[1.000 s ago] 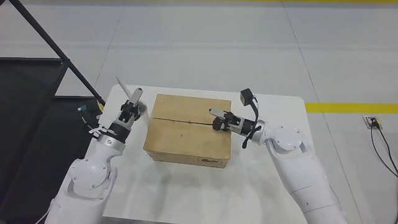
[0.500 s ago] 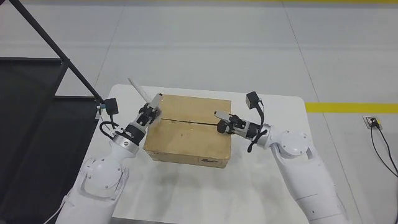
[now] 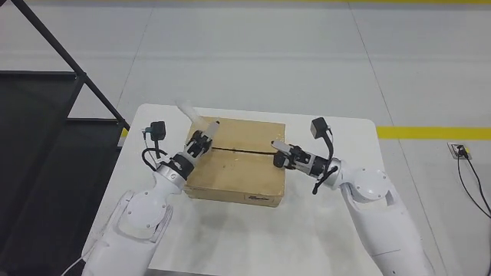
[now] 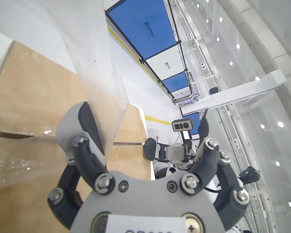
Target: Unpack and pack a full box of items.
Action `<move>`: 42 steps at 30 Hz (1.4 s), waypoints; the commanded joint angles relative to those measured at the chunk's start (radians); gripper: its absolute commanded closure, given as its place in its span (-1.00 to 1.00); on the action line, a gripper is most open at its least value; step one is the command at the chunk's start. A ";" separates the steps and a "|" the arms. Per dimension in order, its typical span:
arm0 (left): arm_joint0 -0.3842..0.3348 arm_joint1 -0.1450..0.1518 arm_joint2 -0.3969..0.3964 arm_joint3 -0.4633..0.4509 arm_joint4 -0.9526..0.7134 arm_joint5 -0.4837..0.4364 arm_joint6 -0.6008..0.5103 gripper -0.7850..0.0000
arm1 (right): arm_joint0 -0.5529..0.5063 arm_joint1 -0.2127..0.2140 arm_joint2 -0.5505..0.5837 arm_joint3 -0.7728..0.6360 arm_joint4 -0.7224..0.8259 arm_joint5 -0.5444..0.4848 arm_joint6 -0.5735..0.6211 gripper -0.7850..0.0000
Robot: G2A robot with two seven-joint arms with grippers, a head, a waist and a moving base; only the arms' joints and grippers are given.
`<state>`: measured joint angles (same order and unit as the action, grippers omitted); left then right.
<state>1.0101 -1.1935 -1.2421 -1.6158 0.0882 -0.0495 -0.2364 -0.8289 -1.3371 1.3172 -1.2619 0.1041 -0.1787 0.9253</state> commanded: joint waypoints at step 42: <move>-0.089 -0.064 0.152 0.069 0.043 0.024 -0.040 -1.00 | -0.114 0.054 0.069 -0.081 0.105 -0.096 -0.040 -1.00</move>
<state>0.9160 -1.2575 -1.0770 -1.5357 0.1609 -0.0234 -0.2652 -0.9471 -1.2826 1.3904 -1.3427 0.2039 -0.2724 0.8880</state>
